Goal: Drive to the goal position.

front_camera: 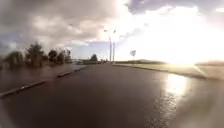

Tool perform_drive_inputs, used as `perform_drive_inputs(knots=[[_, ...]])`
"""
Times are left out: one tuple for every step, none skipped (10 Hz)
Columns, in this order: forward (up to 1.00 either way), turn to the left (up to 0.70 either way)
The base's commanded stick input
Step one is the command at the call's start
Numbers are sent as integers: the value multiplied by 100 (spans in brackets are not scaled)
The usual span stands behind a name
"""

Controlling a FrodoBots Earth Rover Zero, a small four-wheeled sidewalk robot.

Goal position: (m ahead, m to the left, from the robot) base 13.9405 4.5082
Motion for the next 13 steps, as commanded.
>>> perform_drive_inputs(knots=[[70,0],[70,0],[70,0],[70,0],[70,0],[70,0],[70,0],[70,0],[70,0],[70,0],[70,0],[70,0],[70,0]])
